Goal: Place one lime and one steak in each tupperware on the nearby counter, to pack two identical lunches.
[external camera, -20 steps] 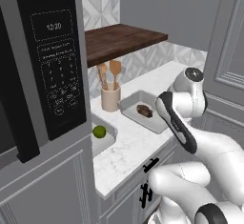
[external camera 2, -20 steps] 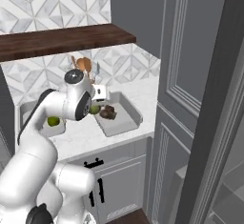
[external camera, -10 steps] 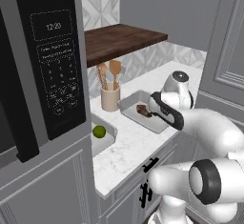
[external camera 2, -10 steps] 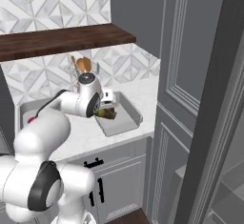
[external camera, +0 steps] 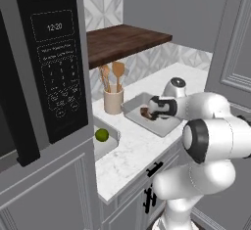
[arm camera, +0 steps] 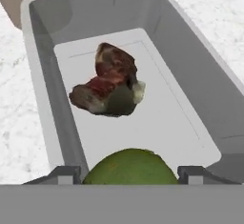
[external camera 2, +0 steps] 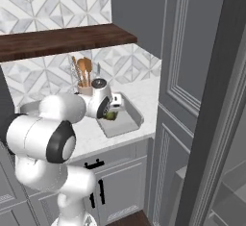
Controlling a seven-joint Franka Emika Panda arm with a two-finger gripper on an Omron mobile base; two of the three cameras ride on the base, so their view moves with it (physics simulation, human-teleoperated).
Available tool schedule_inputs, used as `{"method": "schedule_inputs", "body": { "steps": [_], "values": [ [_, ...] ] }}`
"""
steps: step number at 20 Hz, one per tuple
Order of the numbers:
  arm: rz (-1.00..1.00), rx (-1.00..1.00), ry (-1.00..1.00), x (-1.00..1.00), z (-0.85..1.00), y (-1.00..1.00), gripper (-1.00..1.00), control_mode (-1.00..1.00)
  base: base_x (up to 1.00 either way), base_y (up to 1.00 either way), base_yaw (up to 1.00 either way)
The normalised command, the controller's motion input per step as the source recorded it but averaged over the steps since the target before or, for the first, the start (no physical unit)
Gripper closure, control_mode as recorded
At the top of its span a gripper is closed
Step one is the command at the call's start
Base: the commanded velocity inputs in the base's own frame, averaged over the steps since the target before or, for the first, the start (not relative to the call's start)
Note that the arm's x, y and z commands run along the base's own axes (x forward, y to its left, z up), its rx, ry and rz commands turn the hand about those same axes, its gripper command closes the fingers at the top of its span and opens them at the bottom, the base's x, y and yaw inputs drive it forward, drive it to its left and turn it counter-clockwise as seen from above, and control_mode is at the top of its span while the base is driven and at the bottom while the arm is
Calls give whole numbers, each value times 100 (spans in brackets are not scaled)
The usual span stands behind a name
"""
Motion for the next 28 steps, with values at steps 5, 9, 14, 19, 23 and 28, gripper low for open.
{"method": "schedule_inputs", "body": {
  "steps": [5,9,14,19,23,28],
  "values": [
    [0,0,3,66,-48,-2,100,-100,0,0,0],
    [0,0,3,57,-49,0,100,-100,0,0,0],
    [0,0,4,53,-45,-1,-100,-100,0,0,0],
    [0,0,0,8,-2,0,-100,-100,0,0,0],
    [0,0,-2,-5,0,1,-100,-100,0,0,0],
    [0,0,-1,-13,8,2,-100,-100,0,0,0]
  ]
}}
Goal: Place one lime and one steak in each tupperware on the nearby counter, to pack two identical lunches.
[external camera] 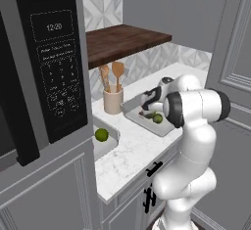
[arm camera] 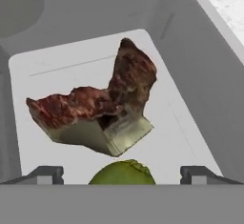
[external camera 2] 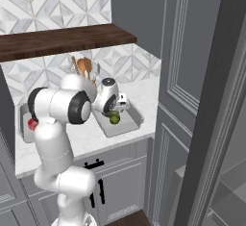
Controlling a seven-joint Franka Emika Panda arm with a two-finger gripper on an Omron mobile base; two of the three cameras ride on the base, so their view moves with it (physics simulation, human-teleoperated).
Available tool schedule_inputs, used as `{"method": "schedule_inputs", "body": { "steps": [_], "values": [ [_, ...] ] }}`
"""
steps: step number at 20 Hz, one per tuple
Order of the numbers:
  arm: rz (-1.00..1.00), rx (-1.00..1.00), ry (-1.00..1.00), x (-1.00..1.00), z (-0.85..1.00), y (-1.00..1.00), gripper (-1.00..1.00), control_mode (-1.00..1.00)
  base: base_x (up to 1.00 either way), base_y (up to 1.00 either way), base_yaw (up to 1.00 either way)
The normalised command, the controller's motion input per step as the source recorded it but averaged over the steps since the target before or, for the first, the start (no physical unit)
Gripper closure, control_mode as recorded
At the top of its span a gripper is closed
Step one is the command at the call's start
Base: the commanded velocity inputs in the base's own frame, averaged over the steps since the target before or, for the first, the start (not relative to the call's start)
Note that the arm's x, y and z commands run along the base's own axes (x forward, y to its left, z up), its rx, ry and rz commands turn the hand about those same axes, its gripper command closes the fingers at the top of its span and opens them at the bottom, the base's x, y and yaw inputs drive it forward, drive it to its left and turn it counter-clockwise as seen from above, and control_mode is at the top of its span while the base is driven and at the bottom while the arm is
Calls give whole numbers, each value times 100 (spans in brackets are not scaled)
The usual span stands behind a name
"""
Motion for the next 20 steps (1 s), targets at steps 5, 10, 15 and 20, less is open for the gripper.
{"method": "schedule_inputs", "body": {
  "steps": [5,10,15,20],
  "values": [
    [0,0,-16,-87,86,1,-100,-100,0,0,0],
    [-6,1,-16,-99,95,19,-100,-100,0,0,0],
    [-3,0,-47,-93,94,30,-100,-100,0,0,0],
    [0,1,-57,-83,79,26,-100,-100,0,0,0]
  ]
}}
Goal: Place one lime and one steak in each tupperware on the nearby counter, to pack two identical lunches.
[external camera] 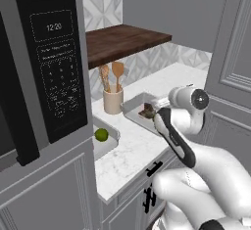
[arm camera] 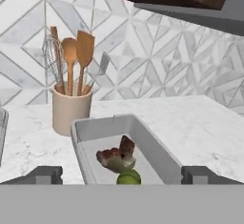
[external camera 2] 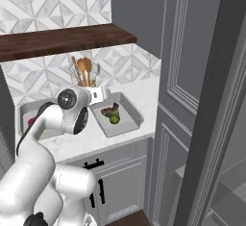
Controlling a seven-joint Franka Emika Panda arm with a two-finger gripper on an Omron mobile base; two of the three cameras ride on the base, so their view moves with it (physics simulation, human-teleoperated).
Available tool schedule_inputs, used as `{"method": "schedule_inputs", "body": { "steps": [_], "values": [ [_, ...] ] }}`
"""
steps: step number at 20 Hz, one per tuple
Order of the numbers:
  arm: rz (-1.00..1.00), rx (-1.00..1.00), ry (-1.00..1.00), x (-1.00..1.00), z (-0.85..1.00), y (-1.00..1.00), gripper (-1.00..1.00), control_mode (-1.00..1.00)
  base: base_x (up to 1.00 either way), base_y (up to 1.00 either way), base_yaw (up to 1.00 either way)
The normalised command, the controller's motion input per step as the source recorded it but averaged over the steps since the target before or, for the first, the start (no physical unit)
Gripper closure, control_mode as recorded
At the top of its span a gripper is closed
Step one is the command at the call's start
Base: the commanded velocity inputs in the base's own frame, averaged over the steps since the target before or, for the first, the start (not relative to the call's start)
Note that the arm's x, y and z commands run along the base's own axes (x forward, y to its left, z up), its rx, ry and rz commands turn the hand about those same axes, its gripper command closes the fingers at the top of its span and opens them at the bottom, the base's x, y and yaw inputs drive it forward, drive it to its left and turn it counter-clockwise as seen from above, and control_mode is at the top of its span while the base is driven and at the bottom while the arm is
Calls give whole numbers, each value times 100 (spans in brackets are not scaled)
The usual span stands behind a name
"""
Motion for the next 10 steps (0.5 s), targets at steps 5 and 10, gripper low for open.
{"method": "schedule_inputs", "body": {
  "steps": [5,10],
  "values": [
    [0,9,-28,-98,95,3,-100,-100,0,0,0],
    [-3,7,-6,-100,79,0,-100,-100,0,0,0]
  ]
}}
